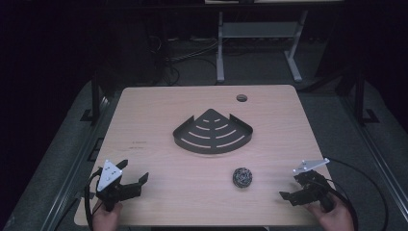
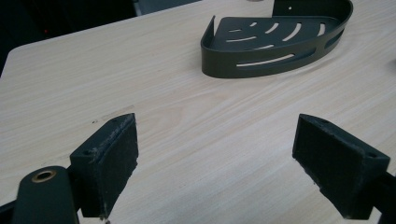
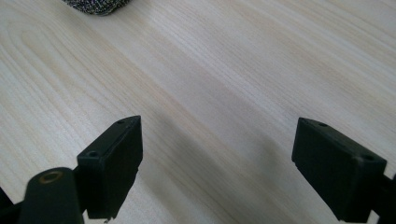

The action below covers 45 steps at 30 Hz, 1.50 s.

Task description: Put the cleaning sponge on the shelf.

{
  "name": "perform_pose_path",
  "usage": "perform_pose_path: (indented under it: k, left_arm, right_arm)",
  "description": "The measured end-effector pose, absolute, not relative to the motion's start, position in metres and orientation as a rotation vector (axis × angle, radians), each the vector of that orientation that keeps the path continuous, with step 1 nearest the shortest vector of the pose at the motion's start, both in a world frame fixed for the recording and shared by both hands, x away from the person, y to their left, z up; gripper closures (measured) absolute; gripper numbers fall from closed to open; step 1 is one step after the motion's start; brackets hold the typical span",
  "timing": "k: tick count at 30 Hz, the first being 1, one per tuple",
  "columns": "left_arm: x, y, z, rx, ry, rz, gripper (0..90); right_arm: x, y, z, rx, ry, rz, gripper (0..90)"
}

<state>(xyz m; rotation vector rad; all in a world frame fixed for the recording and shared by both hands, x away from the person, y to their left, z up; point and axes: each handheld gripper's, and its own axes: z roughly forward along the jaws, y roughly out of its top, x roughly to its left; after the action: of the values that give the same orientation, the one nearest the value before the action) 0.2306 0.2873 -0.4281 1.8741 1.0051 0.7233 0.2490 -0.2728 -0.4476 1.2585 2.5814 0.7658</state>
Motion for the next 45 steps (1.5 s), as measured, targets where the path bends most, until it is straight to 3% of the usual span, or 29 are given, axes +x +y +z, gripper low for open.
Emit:
perform_pose_path:
  k: [45]
  left_arm:
    - [0.229,0.289,-0.427,1.874,0.999,0.735,13.8]
  right_arm:
    - [0.244,-0.244,-0.437,1.125,2.646,0.765,15.8]
